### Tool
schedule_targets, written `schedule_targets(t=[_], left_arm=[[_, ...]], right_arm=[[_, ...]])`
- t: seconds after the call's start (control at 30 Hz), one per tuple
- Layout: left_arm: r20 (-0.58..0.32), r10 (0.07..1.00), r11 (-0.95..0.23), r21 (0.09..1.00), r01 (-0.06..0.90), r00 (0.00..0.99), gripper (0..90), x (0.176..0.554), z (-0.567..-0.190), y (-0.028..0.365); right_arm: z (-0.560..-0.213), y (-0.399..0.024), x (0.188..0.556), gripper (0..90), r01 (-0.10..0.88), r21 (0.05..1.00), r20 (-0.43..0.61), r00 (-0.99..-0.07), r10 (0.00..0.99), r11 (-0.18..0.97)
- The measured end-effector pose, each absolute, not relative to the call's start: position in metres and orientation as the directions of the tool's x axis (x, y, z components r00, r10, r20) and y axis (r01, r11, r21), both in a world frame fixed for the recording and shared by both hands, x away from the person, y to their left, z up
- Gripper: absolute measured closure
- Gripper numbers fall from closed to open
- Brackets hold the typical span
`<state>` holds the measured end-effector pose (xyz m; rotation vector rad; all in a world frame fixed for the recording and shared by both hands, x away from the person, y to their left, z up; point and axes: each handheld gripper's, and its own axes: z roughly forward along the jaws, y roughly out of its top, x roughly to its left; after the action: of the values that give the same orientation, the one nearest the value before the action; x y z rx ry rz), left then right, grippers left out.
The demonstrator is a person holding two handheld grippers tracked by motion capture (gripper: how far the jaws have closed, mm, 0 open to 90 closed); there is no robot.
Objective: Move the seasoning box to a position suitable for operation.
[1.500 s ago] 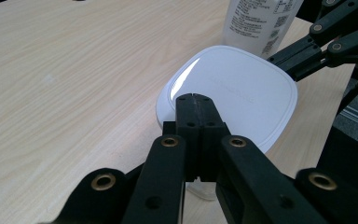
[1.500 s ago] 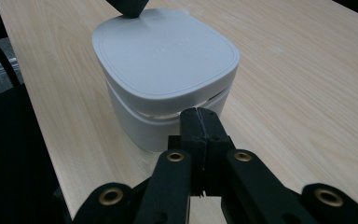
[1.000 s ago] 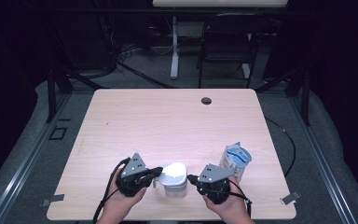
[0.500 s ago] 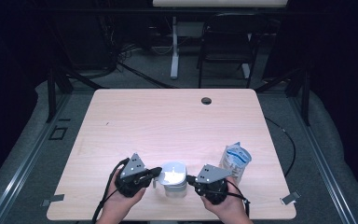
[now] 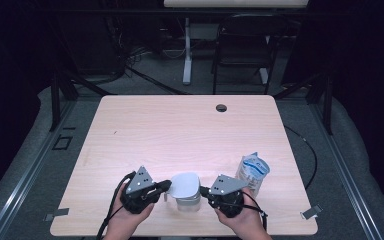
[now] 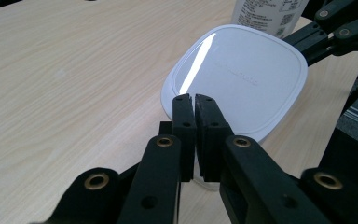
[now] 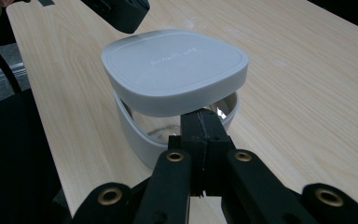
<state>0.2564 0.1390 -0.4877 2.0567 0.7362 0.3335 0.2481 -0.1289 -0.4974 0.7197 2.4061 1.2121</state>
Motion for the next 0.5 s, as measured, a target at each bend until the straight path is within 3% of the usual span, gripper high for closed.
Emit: schedule_targets(t=[0.5], left_arm=[[-0.059,0.635,-0.399,0.829,0.392,0.77,75.7,0.255,-0.493,0.151]], right_arm=[[-0.494,-0.128,0.248,90.0,0.271,0.819,-0.086,-0.815,0.573,0.507]])
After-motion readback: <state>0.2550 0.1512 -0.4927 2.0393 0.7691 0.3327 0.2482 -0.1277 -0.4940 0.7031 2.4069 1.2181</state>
